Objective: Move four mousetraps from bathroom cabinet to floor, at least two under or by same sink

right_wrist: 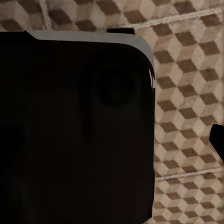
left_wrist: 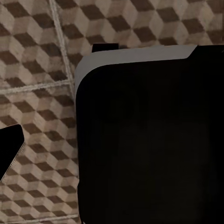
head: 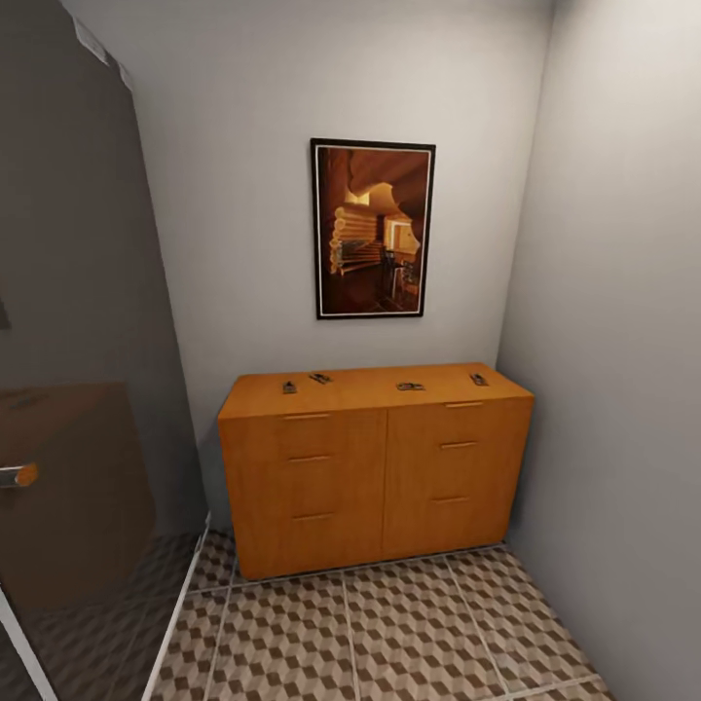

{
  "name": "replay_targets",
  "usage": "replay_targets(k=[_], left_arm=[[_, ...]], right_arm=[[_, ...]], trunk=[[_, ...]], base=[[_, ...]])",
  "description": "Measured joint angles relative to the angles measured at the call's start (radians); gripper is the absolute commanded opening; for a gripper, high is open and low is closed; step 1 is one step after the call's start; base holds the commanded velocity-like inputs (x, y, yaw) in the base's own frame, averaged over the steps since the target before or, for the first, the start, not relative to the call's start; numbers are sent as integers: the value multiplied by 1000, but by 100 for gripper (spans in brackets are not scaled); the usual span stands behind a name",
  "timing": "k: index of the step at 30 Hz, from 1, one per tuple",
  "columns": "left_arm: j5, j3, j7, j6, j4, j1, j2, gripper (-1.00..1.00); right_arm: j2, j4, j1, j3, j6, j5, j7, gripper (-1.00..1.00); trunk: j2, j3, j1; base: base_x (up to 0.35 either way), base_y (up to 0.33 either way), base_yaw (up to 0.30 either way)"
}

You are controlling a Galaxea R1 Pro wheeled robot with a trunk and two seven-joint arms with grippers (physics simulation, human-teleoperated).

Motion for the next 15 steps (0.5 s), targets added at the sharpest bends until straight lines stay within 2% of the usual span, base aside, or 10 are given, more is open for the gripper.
replay_targets(k=[8, 15], left_arm=[[1, 0, 0, -1, 0, 0, 0, 100], [4, 0, 0, -8, 0, 0, 0, 100]], right_arm=[[0, 0, 0, 0, 0, 0, 0, 100], [1, 0, 0, 0, 0, 0, 0, 100]], trunk=[[0, 0, 0], [0, 0, 0]], base=[[306, 0, 0], [119, 0, 0]])
